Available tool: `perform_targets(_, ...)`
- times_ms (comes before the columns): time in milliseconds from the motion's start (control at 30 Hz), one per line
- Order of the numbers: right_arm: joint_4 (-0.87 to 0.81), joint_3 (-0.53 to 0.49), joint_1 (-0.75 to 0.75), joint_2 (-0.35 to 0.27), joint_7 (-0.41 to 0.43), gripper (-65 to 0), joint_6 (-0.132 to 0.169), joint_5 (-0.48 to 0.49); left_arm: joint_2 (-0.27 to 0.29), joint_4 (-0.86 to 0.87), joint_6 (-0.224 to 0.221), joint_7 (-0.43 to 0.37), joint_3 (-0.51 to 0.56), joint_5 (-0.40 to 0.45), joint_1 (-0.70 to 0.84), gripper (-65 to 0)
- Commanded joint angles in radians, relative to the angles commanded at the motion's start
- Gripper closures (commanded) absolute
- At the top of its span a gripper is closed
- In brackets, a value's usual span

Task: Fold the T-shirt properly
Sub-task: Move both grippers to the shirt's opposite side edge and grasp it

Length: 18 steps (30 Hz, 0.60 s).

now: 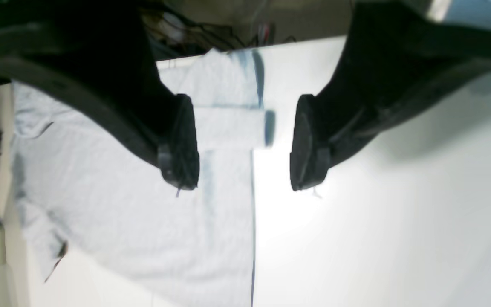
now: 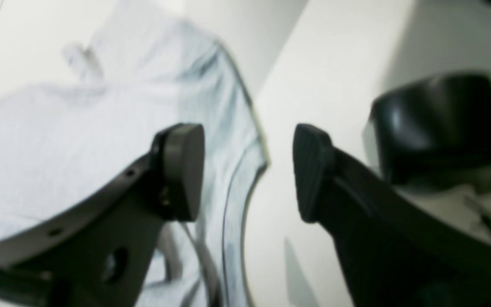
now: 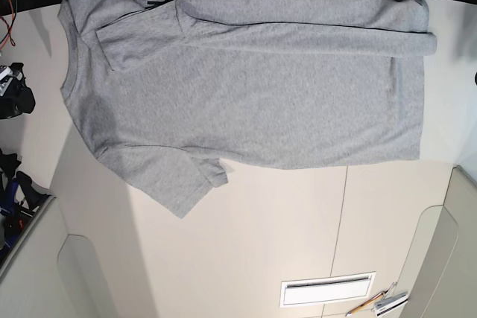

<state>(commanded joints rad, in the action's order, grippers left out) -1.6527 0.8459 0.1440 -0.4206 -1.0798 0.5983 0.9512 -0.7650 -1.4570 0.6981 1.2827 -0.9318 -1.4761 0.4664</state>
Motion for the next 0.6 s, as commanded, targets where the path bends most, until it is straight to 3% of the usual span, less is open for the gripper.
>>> perform_targets(233, 0.066, -0.162, -0.149, 0.000, 0.104, -33.2, -0.019, -0.156, 0.000, 0.000, 0.000, -0.045, 0.000, 0.002, -0.020, -37.6)
perform_targets(400, 0.300, -0.308, -0.315, 0.000, 0.207, -33.2, -0.019, -0.265, 0.000, 0.000, 0.000, -0.105, 0.002, 0.098, -0.020, -37.6)
perform_targets(600, 0.589, -0.411, -0.494, 0.000, 0.297, -33.2, -0.019, -0.374, 0.000, 0.000, 0.000, -0.114, 0.002, 0.098, -0.020, -37.6)
